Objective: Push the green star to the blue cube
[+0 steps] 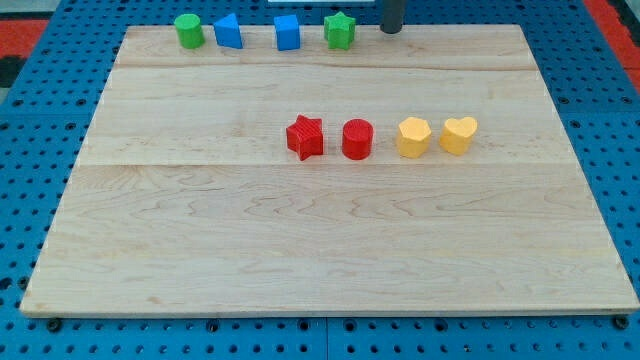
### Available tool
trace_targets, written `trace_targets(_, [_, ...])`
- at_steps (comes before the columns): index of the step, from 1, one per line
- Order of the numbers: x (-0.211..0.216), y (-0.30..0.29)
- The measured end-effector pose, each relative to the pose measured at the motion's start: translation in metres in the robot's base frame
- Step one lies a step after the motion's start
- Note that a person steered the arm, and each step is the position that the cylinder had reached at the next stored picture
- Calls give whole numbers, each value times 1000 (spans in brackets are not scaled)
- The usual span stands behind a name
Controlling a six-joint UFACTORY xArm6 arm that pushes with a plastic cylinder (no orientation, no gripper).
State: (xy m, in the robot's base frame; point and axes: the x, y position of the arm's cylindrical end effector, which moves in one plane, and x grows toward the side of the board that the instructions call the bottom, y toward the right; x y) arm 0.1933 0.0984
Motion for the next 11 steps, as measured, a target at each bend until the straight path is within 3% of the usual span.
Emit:
trace_targets(5, [-2,6])
trace_targets(11, [-1,-41])
